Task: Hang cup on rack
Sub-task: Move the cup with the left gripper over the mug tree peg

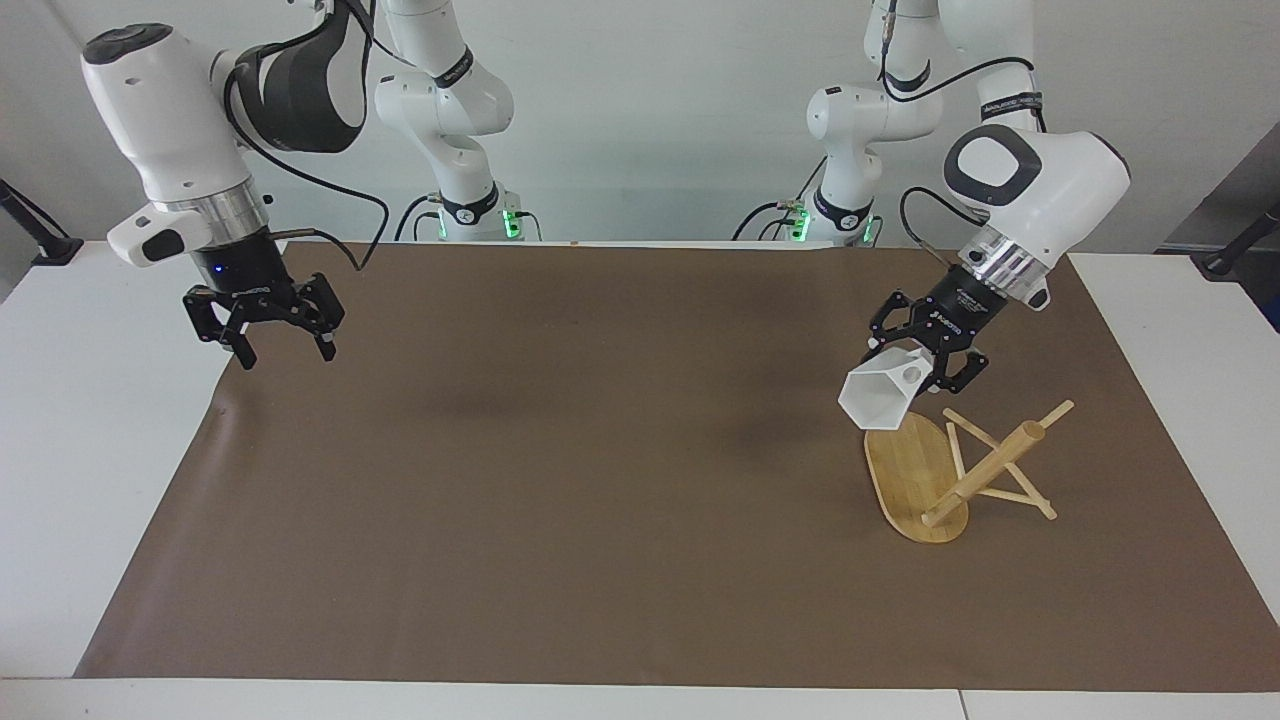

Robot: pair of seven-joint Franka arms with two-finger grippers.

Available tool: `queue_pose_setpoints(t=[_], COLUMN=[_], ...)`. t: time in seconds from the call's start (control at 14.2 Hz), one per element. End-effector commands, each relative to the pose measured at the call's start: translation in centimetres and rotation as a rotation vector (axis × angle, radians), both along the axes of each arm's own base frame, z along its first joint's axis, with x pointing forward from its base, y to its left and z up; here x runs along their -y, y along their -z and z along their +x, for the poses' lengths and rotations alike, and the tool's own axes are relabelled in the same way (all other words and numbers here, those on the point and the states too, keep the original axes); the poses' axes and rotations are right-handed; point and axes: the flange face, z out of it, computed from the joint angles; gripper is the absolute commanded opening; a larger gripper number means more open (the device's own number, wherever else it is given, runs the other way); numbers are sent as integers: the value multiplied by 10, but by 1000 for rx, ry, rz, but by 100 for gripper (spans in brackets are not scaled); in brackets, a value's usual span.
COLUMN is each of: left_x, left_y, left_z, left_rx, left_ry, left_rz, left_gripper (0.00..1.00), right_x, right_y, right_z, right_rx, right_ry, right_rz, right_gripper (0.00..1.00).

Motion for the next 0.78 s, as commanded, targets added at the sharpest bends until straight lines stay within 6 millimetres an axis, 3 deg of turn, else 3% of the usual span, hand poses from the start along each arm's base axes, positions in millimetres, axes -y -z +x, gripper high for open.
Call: queue_pose_setpoints(t=[0.0, 0.71], left_x=[1, 8], left_y=[3, 9], left_z=[0, 8], left_rx=[1, -14], left_ry=[-38, -146], left_rz=[15, 6], left_gripper=[0, 0], right_x=[3, 4], right_y=[-12, -44], right_z=[-12, -27], right_rx=[-23, -104], right_ry=[-25, -31], right_rz=[-59, -86], right_gripper=[100, 100])
